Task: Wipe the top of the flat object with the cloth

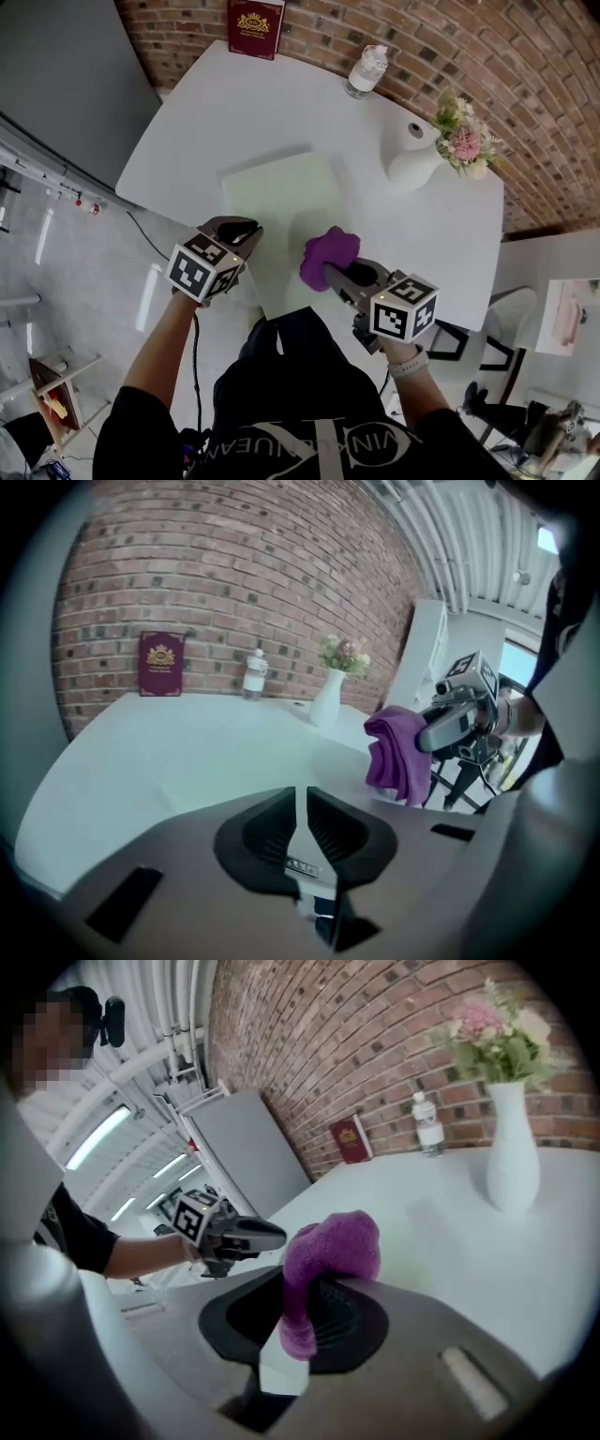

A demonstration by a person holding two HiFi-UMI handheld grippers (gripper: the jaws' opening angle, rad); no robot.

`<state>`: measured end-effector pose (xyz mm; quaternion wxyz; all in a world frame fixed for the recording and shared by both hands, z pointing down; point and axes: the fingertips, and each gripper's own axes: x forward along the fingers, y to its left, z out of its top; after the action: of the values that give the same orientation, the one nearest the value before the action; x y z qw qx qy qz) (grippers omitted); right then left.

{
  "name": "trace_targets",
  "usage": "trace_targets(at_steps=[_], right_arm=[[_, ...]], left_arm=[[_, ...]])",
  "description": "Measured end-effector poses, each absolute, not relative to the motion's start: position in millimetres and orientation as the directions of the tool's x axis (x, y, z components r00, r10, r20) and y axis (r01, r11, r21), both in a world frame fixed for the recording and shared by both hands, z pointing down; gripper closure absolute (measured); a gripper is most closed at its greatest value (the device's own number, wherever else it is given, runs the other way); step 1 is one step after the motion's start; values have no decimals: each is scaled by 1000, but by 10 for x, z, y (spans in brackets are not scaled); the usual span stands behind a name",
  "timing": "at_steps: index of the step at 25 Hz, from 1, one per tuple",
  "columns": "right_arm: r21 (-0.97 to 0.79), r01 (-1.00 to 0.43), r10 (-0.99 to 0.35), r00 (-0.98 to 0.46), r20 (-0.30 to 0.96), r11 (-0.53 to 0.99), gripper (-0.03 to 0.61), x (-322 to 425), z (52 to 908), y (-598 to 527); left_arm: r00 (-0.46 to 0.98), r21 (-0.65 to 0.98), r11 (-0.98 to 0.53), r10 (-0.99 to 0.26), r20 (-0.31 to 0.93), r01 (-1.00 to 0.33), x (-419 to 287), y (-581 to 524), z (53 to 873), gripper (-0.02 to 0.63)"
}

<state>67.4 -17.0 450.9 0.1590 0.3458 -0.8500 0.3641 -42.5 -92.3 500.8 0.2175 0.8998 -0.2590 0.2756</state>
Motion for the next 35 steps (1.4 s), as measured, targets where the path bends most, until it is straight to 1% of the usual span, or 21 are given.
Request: trace_targets(at_steps=[3, 6, 8, 11, 14, 17, 22, 26, 33, 35], right_arm=[[-591, -589, -325, -804, 498, 551, 518, 95, 4603, 178], [-607, -530, -201, -827, 525, 593, 518, -323, 4822, 464], [-578, -528, -163, -809, 565, 622, 518, -474, 4990, 546], [-485, -549, -157, -756, 635, 681, 518, -504, 5165, 556], [-402, -569, -178, -707, 685, 717, 518, -357, 5212, 537], [-350, -624, -234, -661, 713, 699, 518, -58, 5206, 453], [-293, -745, -350, -573, 741, 600, 518, 620, 5204, 271], [-249, -821, -429, -497, 754, 513, 518, 1108, 5180, 155], [-215, -895, -519, -407, 752, 390, 518, 1668, 5161, 66], [-190, -919, -549, -362, 754, 345, 518, 1835, 5158, 47]], left_arm=[[720, 273, -808, -246, 649, -522, -335, -704, 5105, 577], [697, 263, -826, -201, 688, -498, -297, -601, 5247, 578], [666, 218, -842, -205, 717, -494, -303, -588, 5323, 580], [644, 187, -844, -221, 733, -502, -317, -599, 5364, 591], [627, 175, -850, -212, 750, -497, -312, -592, 5385, 597], [613, 153, -861, -210, 762, -485, -313, -589, 5395, 598], [625, 182, -849, -203, 754, -495, -315, -585, 5396, 600], [620, 175, -851, -204, 758, -494, -316, -589, 5393, 600], [616, 179, -846, -205, 761, -503, -307, -598, 5393, 601], [616, 184, -842, -205, 761, -508, -308, -608, 5393, 601]])
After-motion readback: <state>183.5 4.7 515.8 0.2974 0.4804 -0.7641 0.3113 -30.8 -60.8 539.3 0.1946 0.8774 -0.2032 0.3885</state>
